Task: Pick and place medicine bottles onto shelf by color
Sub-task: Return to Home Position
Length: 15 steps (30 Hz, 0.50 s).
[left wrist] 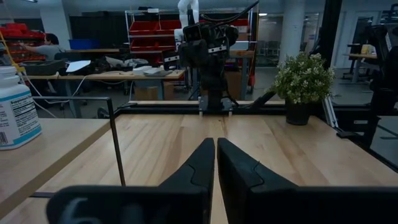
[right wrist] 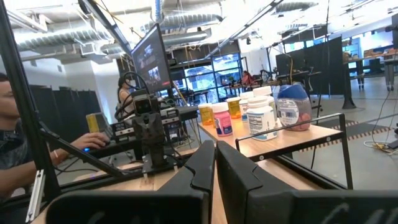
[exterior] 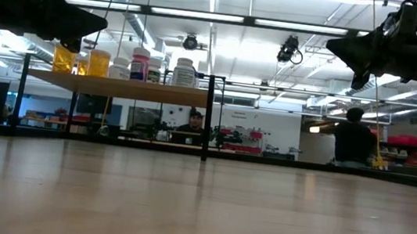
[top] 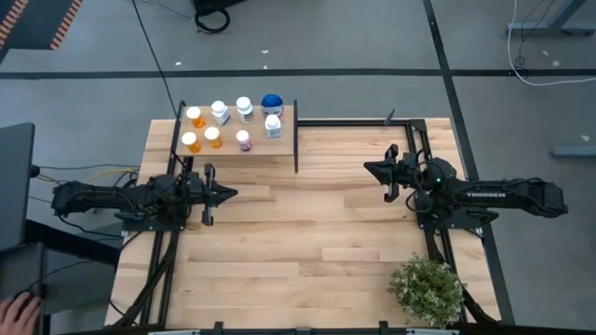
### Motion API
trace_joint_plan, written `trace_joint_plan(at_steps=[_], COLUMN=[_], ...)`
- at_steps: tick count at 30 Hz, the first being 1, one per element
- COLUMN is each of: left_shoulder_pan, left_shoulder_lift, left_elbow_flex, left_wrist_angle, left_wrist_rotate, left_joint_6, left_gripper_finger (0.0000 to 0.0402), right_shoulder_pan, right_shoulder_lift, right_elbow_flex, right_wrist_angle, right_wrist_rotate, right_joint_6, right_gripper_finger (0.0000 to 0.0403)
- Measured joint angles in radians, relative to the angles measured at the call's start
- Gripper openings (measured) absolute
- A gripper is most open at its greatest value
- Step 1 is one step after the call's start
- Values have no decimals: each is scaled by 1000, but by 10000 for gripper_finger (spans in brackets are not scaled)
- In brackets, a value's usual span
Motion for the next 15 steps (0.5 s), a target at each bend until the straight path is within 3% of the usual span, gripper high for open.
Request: trace_joint_plan(at_steps=[15], left_shoulder_pan=[0], left_shoulder_lift=[0], left_elbow_flex=[0], left_wrist_angle=[0], left_wrist_rotate=[0], left_joint_6=[0], left_gripper_finger=[23], right_shoulder_pan=[0], right_shoulder_lift=[0], right_elbow_flex=[0], right_wrist_angle=[0], right_wrist_rotate=[0], right_joint_6=[0], right_gripper_finger=[23])
